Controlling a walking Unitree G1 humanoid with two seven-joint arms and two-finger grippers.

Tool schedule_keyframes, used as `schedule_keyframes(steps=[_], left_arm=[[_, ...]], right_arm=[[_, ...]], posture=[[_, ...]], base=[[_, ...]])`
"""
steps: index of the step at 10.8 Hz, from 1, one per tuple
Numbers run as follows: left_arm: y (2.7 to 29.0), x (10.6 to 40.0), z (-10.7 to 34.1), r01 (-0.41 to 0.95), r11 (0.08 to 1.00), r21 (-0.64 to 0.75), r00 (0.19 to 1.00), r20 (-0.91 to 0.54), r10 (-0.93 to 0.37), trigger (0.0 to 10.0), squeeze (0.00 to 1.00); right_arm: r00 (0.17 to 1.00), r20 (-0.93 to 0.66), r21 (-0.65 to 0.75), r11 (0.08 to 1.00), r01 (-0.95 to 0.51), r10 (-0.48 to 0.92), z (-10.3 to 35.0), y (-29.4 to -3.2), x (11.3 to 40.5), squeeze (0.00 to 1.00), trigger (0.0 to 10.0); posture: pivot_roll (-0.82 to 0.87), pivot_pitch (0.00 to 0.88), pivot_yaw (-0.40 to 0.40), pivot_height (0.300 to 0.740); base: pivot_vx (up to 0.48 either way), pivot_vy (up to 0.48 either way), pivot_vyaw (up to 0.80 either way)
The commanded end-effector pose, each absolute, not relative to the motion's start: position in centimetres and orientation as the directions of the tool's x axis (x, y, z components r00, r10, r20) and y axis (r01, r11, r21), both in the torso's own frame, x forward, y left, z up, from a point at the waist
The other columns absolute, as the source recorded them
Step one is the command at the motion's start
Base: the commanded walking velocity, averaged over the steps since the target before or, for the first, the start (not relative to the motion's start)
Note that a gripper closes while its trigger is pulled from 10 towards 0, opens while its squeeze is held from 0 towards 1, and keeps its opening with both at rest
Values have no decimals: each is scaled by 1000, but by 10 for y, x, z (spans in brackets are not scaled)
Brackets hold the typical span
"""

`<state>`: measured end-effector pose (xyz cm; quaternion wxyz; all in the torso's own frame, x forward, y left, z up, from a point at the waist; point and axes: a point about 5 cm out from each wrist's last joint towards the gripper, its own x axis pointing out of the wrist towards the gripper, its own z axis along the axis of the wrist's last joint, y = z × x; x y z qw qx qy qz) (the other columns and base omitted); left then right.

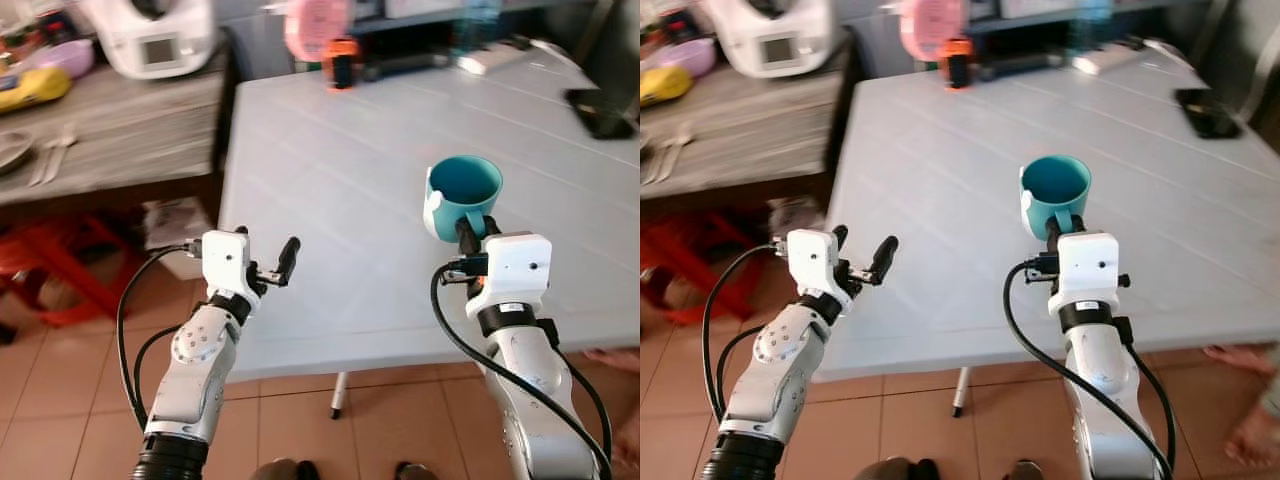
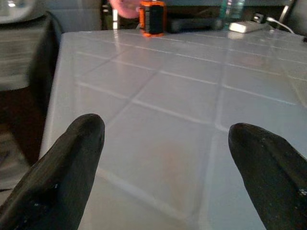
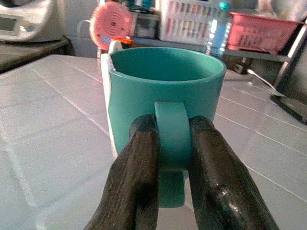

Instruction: Setting the table

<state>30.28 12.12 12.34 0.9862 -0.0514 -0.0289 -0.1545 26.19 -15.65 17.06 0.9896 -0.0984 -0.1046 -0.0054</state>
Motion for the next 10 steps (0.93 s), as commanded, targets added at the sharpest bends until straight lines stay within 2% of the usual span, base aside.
schedule_keyframes(steps=[1, 5, 10], left_arm=[[128, 301, 122, 294, 953, -69, 955, 60, -290, 10000, 0], [127, 302, 123, 294, 953, -68, 955, 61, -290, 10000, 0], [125, 304, 124, 297, 953, -67, 954, 62, -293, 10000, 0]], right_arm=[[976, 214, -183, 983, 5, 34, 172, -151, 262, 0, 10000], [976, 218, -183, 983, 8, 33, 173, -152, 263, 0, 10000], [973, 227, -188, 982, 15, 28, 175, -154, 267, 0, 10000]], posture=[[-92, 106, 147, 740], [-94, 105, 150, 740], [-92, 103, 148, 740]], base=[[0, 255, 0], [0, 265, 0], [0, 374, 0]])
